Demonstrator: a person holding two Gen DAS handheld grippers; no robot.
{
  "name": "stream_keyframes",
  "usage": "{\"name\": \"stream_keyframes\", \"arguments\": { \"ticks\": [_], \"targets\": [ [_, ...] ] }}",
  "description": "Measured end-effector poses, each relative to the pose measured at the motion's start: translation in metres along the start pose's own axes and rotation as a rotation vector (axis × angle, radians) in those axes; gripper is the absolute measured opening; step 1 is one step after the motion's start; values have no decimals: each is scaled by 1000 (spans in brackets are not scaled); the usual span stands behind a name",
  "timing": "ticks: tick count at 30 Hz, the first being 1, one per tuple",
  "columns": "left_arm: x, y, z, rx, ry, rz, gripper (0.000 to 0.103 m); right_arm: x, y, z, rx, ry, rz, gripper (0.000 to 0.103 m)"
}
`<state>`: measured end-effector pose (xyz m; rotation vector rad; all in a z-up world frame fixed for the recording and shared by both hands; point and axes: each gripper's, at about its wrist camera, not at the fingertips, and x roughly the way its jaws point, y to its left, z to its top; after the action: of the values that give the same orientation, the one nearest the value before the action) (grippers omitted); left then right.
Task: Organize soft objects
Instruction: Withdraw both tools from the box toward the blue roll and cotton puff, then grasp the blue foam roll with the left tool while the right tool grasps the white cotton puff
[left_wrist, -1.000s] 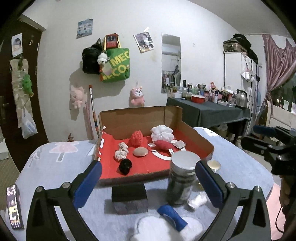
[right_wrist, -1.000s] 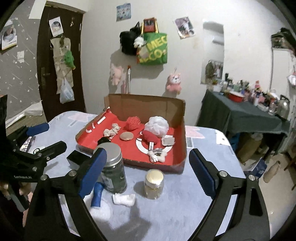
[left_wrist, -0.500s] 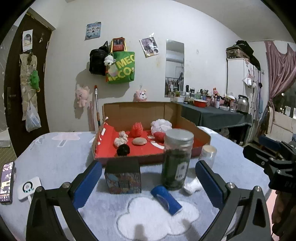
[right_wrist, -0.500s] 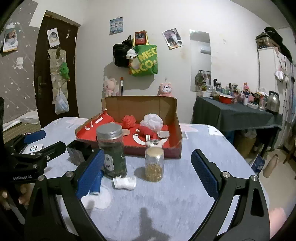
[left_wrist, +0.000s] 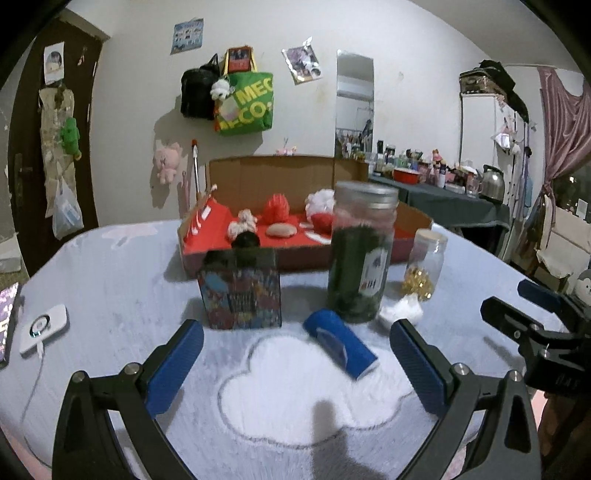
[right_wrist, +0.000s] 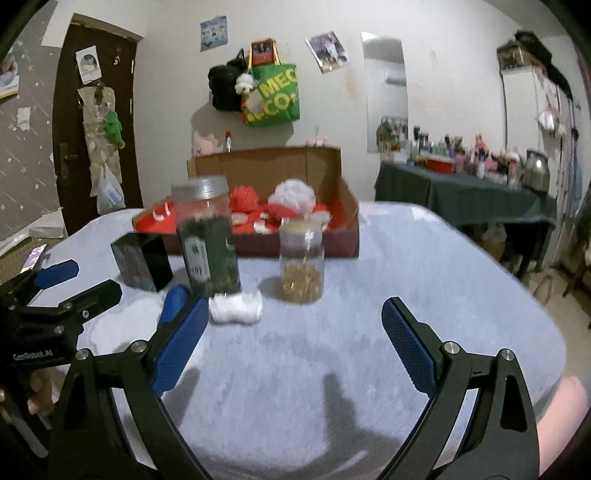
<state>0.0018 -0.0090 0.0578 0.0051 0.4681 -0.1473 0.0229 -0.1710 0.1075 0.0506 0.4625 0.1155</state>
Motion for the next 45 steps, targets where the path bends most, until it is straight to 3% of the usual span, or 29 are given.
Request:
{"name": "stream_keyframes", "arguments": {
  "ticks": [23,32,40,45],
  "targets": [
    [32,9,-18,-64,171,-25,103,35,-9,-21,48,147,37,96],
    [47,9,-10,-67,256,-88,103,52,-14,-9,66,217,92,96],
    [63,9,4,-66,333,-137,103,75,-19,7,100,300,192,96],
    [72,0,9,-28,372,-154,103,83,-22,16,102,313,193,96]
  ]
}}
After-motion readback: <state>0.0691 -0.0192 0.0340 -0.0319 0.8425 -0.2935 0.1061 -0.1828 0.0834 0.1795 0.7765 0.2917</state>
